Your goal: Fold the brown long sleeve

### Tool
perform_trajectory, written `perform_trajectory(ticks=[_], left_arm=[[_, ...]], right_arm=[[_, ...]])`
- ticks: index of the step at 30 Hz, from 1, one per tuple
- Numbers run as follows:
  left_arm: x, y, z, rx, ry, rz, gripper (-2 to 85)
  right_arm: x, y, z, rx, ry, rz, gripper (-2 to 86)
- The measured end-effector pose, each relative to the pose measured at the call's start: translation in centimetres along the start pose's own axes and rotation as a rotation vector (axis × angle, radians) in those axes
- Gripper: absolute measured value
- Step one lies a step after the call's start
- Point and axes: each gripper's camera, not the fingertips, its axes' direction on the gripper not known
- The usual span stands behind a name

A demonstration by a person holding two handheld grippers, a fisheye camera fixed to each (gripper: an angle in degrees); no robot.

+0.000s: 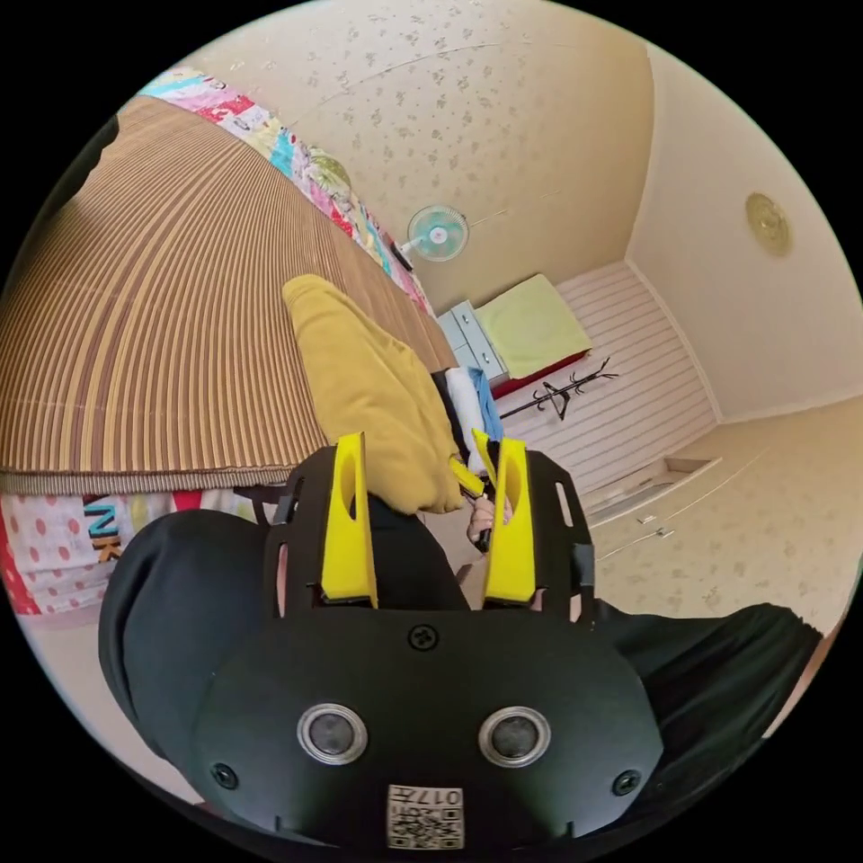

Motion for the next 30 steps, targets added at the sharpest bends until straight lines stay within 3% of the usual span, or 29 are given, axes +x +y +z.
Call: perform_trajectory(ticks=[3, 8, 16, 20, 25, 30], left_arm=[[-0.8, -1.4, 1.2, -0.088, -0.068, -0.073, 19.0], [-3.0, -3.2, 3.4, -0.205, 0.05, -0.154, 15.9], [-1.0, -3.6, 3.6, -0.226, -0.094, -0.066, 12.5], [-0.7, -3.7, 2.8, -0.212, -0.076, -0.034, 12.5], [0.0, -3.7, 2.5, -0.227, -0.062, 0.015, 10.6], [-0.4, -3.7, 1.4, -0.201, -0.023, 0.008, 10.2]], right_arm=[[1.6, 5.2, -1.3, 0.001, 0.054, 0.057, 17.0], [4.9, 9.7, -0.3, -0.031, -0.058, 0.165, 19.1], [4.7, 5.6, 6.5, -0.098, -0.18, 0.144, 22.4], [3.1, 3.5, 5.1, 0.066, -0.196, 0.152, 9.9], [-6.2, -2.8, 4.1, -0.032, 0.186, -0.136, 6.8], [-6.3, -4.7, -2.4, 0.211, 0.412, -0.094, 7.3]])
